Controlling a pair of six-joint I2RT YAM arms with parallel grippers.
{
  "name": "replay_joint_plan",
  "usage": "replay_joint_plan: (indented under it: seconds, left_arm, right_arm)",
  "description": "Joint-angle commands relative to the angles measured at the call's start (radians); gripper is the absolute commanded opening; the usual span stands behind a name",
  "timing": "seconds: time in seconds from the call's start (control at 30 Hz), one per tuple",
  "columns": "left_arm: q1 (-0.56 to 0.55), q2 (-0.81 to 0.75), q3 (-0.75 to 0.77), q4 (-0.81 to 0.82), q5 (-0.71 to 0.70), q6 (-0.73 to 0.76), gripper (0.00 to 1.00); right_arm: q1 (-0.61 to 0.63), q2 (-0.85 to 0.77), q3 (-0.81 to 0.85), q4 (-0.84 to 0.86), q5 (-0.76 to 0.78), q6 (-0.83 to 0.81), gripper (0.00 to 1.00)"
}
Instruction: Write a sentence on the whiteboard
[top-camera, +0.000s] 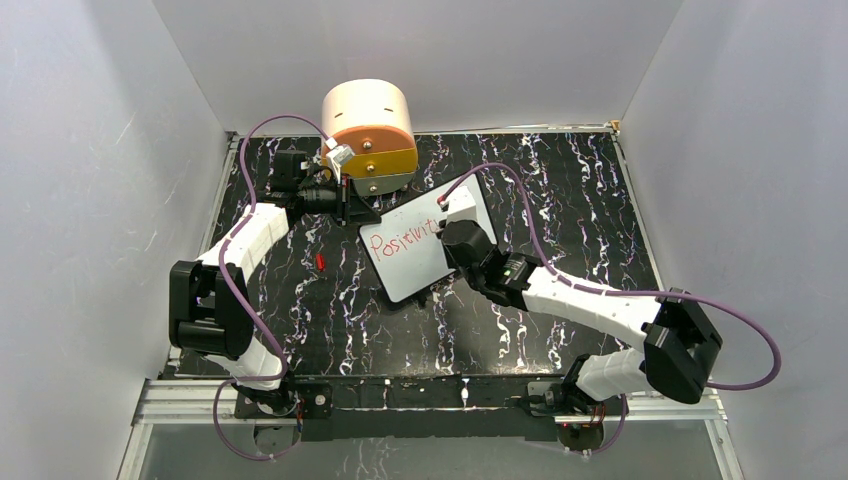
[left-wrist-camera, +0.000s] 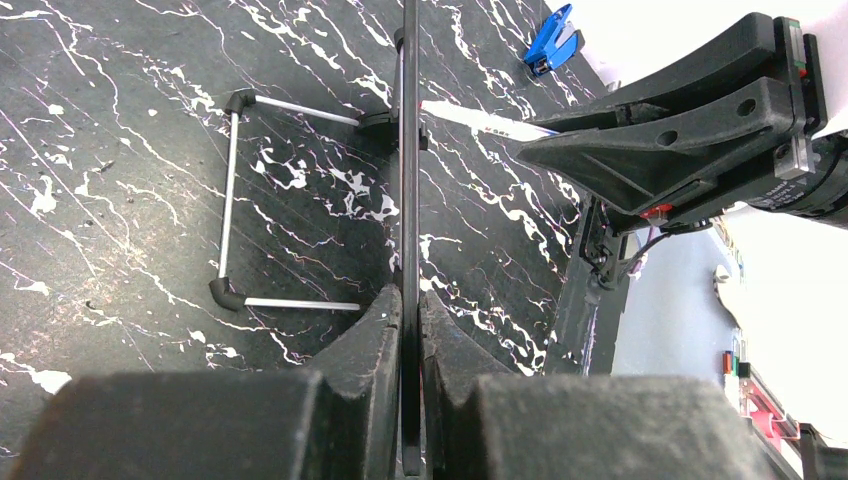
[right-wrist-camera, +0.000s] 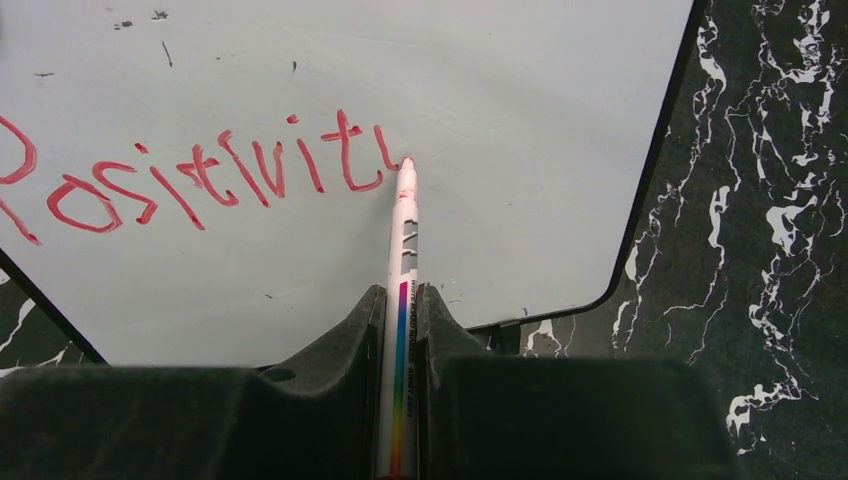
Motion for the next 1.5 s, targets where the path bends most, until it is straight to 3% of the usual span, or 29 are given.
replay_joint_plan:
  seconds: [0.0, 0.67, 1.47]
  left_arm:
    - [-0.009, 0.019, -0.018, -0.061, -0.069, 0.030, 0.00]
    - [-0.009, 0.020, -0.017, -0.061, -0.065, 0.030, 0.00]
    - [-0.009, 0.016, -0.018, -0.061, -0.065, 0.031, 0.00]
  right_arm:
    - [-0.012, -0.034, 0.016, 0.062, 0.033, -0.026, 0.00]
    - [-0.030, -0.001, 0.040, 0.116, -0.006, -0.058, 0.00]
    - [-0.031, 0.029, 0.066, -0.091, -0.141, 0.012, 0.00]
